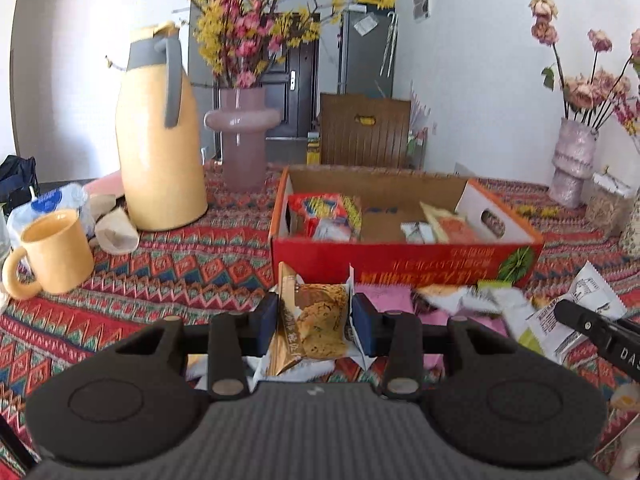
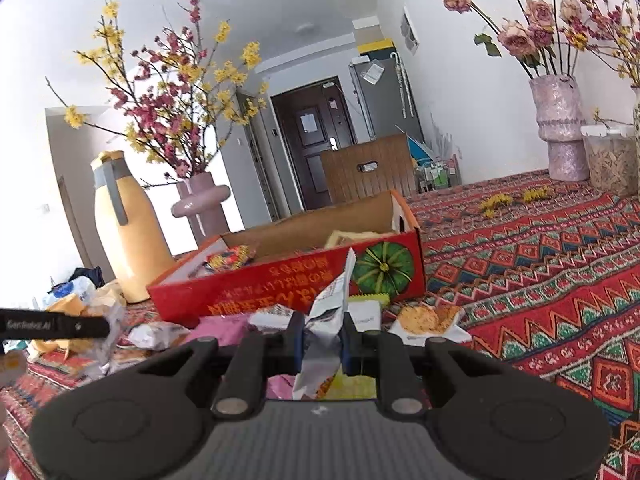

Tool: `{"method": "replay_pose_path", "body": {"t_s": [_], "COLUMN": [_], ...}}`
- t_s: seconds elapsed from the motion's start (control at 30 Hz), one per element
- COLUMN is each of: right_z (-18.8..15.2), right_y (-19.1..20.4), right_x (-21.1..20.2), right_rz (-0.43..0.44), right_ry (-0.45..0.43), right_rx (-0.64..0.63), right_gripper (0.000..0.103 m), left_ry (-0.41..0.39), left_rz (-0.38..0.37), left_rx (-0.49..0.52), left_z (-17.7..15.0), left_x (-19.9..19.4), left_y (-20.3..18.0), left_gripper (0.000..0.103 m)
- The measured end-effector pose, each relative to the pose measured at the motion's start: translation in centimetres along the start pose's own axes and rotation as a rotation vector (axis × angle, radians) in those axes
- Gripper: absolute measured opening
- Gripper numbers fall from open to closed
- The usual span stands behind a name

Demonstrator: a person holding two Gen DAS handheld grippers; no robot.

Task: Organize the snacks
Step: 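Carry both held packets over the open box with both grippers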

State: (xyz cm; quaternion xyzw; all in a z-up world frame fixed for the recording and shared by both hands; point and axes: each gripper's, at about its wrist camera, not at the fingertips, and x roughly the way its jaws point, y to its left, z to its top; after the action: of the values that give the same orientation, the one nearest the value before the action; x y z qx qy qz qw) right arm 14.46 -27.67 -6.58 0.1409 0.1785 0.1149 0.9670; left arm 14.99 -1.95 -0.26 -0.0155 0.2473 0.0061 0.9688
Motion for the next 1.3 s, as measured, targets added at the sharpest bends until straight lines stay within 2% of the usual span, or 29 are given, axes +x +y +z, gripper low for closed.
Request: {"method": "replay_pose_path", "body": {"t_s": [0.33, 0.8, 1.0, 1.13, 1.3], "right_z": [4.4, 10.6, 11.6, 10.9, 10.1], "right_y": [1.7, 1.8, 1.7, 0.8, -0.4], "right_x": [0.2, 6.2, 10.0, 11.8, 13.2], "right_rz": [0.029, 0.023, 0.005, -0.018, -0.03], "right_ry": [-0.092, -0.134, -0.122, -0.139, -0.1], "right_rx": [-0.046, -0.054, -0.059, -0.046, -0.034], "right_gripper": [0.017, 0.017, 0.017, 0.017, 0.017], "left_ry": [-0.075, -0.093, -0.081, -0.079, -0.012], "left_rz": [-0.023, 0.035, 0.08, 0.088, 0.071], "left_rx": [0.0, -0.042, -0.075, -0.073, -0.06], "left_z": [4.1, 9.0, 9.7, 9.2, 7.5], "left_x": [0.6, 5.9, 9.5, 11.8, 14.8], "left_y": [-1.8, -2.7, -2.7, -2.6, -2.6], "left_gripper": [0.041, 0.041, 0.041, 0.041, 0.041]}}
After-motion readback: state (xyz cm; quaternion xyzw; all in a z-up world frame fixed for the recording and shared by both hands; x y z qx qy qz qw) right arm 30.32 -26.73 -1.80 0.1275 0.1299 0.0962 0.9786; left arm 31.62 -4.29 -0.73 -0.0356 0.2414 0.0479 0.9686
